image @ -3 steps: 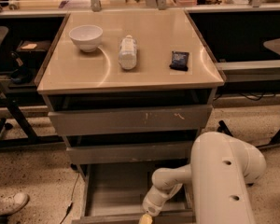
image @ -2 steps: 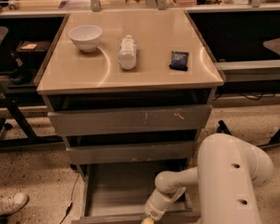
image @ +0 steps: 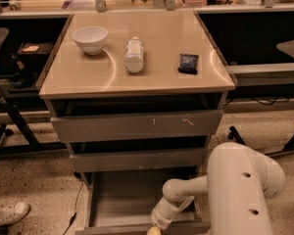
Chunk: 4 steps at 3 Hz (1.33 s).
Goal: Open bottom drawer
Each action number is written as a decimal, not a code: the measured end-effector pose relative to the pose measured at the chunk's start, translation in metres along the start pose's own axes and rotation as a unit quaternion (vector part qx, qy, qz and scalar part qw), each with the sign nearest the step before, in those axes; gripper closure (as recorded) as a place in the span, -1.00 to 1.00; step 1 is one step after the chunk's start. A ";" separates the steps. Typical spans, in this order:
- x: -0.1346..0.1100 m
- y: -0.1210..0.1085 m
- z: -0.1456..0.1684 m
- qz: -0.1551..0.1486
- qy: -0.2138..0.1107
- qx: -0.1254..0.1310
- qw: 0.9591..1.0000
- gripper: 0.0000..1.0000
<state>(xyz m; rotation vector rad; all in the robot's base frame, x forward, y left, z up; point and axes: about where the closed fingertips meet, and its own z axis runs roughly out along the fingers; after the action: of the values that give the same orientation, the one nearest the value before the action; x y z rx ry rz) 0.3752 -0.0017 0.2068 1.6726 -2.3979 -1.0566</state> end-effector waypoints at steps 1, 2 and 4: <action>0.013 0.018 0.002 0.022 0.005 -0.021 1.000 -1.00; 0.031 0.048 -0.010 0.058 0.004 -0.032 0.998 -1.00; 0.064 0.111 -0.026 0.147 -0.009 -0.027 0.989 -1.00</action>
Offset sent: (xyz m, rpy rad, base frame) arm -0.0969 -0.0477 0.0534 -0.0565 0.1950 -0.1166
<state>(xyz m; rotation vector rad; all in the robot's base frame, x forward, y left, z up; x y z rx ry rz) 0.2675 -0.0473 0.2654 1.2466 -2.4996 -1.0791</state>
